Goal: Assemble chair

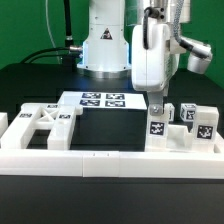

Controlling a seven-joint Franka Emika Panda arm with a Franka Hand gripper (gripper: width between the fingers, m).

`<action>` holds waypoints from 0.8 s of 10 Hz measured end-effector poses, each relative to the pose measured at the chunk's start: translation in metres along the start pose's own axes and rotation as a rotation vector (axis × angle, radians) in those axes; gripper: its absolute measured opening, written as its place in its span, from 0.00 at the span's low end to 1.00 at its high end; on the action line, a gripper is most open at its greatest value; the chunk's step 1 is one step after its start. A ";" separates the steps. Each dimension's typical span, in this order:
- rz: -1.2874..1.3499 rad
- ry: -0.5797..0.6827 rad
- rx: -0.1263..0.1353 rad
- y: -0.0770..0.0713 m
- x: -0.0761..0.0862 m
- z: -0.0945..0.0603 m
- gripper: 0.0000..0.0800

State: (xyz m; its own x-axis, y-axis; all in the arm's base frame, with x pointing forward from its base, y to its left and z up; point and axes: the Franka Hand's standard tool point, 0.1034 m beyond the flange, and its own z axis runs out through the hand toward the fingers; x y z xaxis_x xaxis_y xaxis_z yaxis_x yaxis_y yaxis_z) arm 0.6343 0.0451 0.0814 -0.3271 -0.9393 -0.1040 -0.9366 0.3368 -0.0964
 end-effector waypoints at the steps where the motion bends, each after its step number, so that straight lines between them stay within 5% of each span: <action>1: 0.007 -0.003 -0.001 0.001 -0.001 0.001 0.38; 2: -0.032 -0.002 -0.006 0.001 -0.001 0.001 0.60; 3: -0.071 -0.001 -0.021 0.003 -0.003 0.001 0.60; 4: -0.149 0.000 -0.024 0.003 -0.006 0.000 0.77; 8: -0.450 0.004 -0.027 0.005 -0.009 0.000 0.81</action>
Offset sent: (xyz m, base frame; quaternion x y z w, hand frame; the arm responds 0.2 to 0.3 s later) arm -0.0004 0.0047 0.0072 -0.0284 0.0191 -0.1292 0.9910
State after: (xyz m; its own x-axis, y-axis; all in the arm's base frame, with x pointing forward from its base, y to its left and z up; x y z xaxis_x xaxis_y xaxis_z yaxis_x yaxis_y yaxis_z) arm 0.6324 0.0555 0.0819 0.1131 -0.9921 -0.0541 -0.9886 -0.1070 -0.1057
